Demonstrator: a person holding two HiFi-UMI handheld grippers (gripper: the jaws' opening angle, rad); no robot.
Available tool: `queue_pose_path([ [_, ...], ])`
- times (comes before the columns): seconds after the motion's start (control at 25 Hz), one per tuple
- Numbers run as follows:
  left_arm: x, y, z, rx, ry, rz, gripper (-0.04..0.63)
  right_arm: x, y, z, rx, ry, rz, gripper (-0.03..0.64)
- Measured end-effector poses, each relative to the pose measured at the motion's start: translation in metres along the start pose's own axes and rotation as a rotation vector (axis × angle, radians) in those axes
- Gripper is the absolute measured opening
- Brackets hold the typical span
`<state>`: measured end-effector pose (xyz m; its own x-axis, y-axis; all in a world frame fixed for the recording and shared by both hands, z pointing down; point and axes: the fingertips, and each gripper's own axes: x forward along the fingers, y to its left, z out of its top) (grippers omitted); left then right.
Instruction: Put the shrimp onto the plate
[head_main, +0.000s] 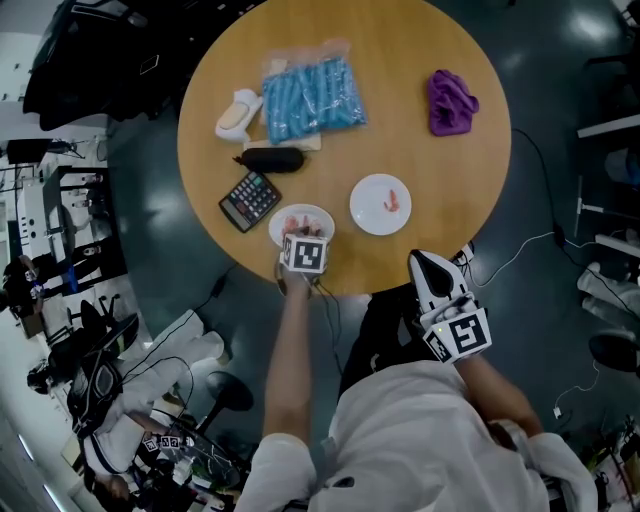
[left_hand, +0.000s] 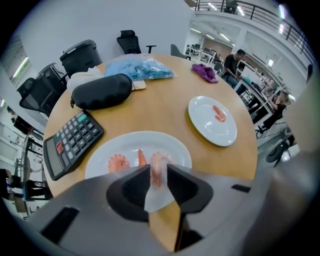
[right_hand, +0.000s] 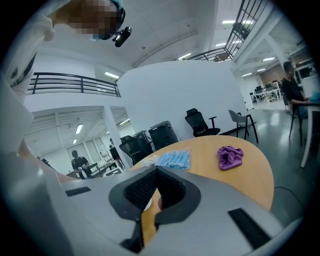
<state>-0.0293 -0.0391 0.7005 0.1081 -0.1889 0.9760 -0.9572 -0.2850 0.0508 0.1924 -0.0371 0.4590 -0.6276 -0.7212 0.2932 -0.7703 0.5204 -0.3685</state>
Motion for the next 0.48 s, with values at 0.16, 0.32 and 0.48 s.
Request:
queue_pose_path([
  [0.16, 0.0015, 0.001, -0.0003, 0.047, 0.007, 0.04, 0.096, 0.0005, 0.001, -0.0008, 0.003, 0.002, 0.002, 0.015],
  [0.32, 0.0009, 0.0028, -0.0016, 0.086, 0.023, 0.067, 0.052, 0.0008, 0.0021, 0.0008, 0.003, -0.001, 0.004, 0.015],
  [0.48, 0.0004, 0.0008, -0.0024, 0.077, 0.018, 0.053, 0.043, 0.0014, 0.0012, 0.0, 0.003, 0.002, 0.004, 0.015],
])
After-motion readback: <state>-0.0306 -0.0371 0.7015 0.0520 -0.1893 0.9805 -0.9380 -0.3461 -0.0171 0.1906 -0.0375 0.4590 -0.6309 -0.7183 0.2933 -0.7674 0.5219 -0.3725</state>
